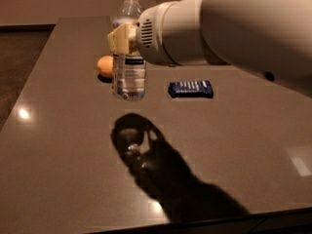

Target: Place blue plastic bottle upright

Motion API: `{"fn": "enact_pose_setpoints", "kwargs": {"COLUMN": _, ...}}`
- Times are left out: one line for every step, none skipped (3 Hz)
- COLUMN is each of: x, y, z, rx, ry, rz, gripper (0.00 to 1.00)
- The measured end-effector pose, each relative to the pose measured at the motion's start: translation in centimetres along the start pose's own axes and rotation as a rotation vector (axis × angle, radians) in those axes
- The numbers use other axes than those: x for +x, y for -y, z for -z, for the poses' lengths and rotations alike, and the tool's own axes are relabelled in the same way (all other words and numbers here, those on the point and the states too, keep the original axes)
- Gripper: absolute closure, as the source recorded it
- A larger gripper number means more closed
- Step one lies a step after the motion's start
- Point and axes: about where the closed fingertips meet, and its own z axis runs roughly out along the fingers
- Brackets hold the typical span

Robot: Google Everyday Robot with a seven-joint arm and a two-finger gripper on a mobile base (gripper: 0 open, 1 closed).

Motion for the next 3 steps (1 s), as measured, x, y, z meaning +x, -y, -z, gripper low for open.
{"fn": "enact_pose_setpoints", "kwargs": {"x": -0.3, "y": -0.1, "z": 0.2, "rx": 0.026, "ry": -0.073, "rz": 0.026, "gripper": 1.0}}
{"fn": "enact_pose_setpoints", "kwargs": {"x": -1.2, "y": -0.2, "z": 0.2, "rx": 0.017, "ry": -0.116, "rz": 0.105, "gripper": 1.0}}
{"fn": "enact_pose_setpoints", "kwargs": {"x": -2.7, "y": -0.8, "z": 0.2, "rx": -0.015, "ry": -0.131, "rz": 0.227, "gripper": 1.0}}
